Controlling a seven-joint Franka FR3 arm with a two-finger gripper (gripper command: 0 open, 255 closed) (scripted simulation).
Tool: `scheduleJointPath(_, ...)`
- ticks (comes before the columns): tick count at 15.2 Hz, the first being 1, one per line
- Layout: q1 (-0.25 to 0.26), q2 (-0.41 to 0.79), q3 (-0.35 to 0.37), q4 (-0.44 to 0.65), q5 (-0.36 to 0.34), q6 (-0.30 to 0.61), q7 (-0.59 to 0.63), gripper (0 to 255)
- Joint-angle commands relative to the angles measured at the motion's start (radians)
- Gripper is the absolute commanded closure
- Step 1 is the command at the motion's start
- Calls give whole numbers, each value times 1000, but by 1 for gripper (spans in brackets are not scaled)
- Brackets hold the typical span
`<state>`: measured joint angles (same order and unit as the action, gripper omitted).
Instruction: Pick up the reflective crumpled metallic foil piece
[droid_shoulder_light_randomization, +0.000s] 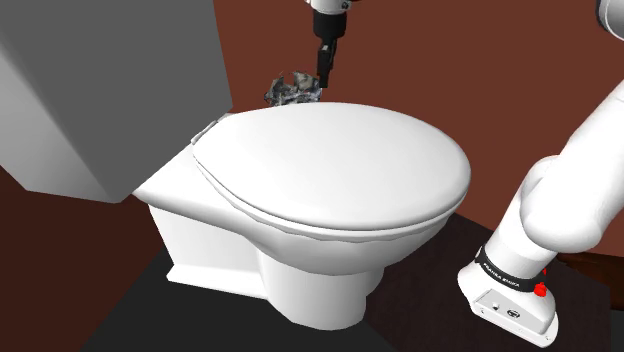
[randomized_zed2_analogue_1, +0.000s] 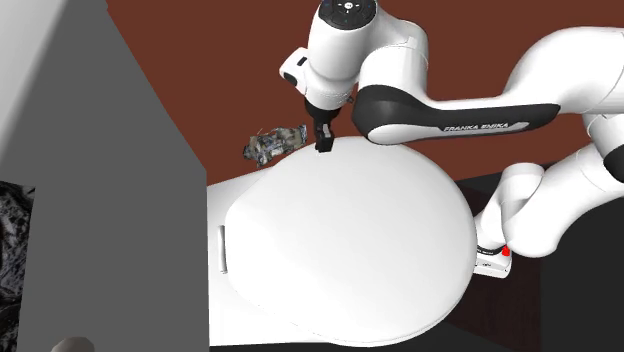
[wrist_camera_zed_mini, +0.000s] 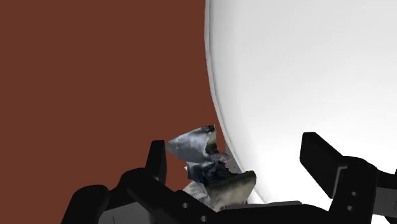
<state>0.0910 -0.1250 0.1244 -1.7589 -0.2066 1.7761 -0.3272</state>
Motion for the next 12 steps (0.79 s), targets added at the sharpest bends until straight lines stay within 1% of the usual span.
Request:
scheduleJointPath(1,8,75,12,81,-27,35,-19,0)
scheduleJointPath(3,19,132,23,146,-50,36,-29,0)
scheduleJointPath(10,15,119,22,36,-54,131,-9,0)
scheduleJointPath(12,14,118,22,28,-55,139,-7,0)
